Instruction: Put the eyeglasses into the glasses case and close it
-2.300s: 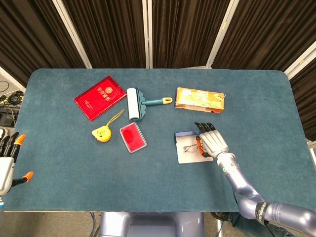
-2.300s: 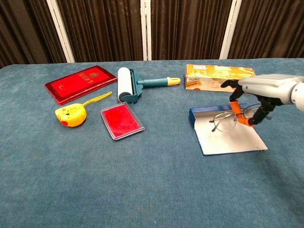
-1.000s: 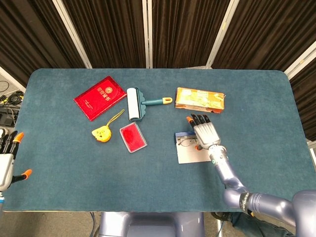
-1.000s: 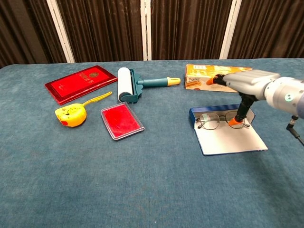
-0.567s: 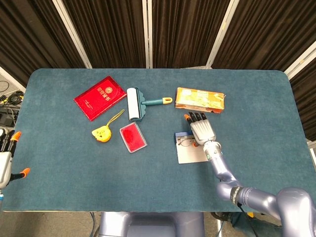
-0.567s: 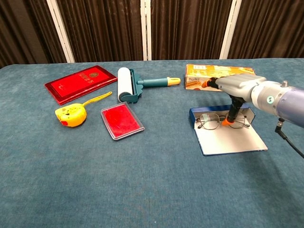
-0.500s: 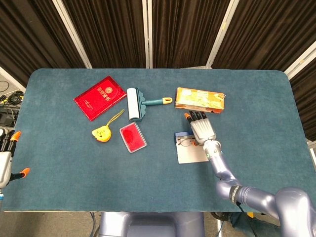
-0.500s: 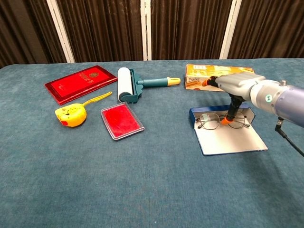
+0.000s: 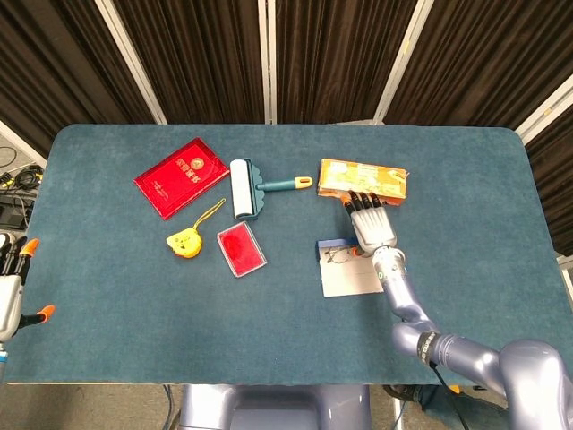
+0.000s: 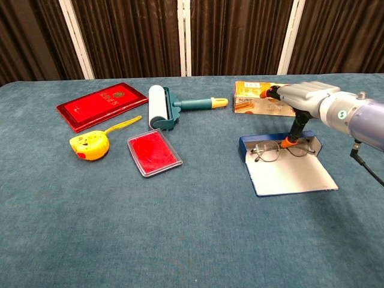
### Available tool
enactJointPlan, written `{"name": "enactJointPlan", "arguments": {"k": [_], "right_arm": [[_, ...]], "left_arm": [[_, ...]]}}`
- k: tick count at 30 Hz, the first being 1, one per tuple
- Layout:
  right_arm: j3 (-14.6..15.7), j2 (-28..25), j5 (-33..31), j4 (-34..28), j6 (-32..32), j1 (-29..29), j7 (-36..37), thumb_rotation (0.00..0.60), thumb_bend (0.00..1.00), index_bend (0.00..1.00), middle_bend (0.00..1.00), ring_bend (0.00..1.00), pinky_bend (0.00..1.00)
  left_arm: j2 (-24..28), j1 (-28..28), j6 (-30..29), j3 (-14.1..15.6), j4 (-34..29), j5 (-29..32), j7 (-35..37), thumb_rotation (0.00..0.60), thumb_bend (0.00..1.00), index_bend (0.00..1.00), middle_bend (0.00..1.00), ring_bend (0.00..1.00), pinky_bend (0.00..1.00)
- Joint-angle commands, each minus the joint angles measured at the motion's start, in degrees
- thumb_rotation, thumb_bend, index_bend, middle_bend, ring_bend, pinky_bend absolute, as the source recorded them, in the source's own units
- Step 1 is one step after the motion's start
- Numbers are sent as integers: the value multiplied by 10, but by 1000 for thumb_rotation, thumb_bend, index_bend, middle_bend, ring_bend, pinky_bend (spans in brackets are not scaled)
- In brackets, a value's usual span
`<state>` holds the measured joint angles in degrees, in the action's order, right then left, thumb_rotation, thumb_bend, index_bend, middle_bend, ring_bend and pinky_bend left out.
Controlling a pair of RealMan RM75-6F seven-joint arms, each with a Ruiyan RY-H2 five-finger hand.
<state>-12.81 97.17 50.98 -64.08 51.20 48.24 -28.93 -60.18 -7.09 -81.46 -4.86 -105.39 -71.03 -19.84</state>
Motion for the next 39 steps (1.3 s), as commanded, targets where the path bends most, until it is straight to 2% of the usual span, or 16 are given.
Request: {"name": "enactJointPlan", "arguments": {"k": [1,6,9,13,16,22,39], "right_arm": [[13,-26,19,-50,27,-17,-11,600,0,0,0,0,0],[45,-81,74,-145,68,-50,-6,600,0,0,0,0,0],[74,-119,115,-202,82,-72,3,600,0,2,0,0,0],[111,-146,172,-239,104,-97,12,600,6,37,0,0,0],[126,-145,206,-233,115,-109,21,600,8,51,0,0,0],[139,-116,239,-187,117,-119,28,600,14,58,0,0,0],[121,-67,247,-128,93,-121,10,600,17,72,0,0,0]], "left_arm": [[2,0,-1,1,-1,-3,3,600,0,0,0,0,0],[6,2,-5,5,-6,-15,10,600,0,0,0,0,0],[9,4,-7,8,-10,-24,14,600,0,0,0,0,0],[13,7,-13,13,-17,-39,18,600,0,0,0,0,0],[15,10,-18,16,-22,-49,21,600,0,0,0,0,0],[16,13,-23,21,-27,-63,19,600,0,0,0,0,0],[17,12,-20,17,-23,-55,23,600,0,0,0,0,0]]}}
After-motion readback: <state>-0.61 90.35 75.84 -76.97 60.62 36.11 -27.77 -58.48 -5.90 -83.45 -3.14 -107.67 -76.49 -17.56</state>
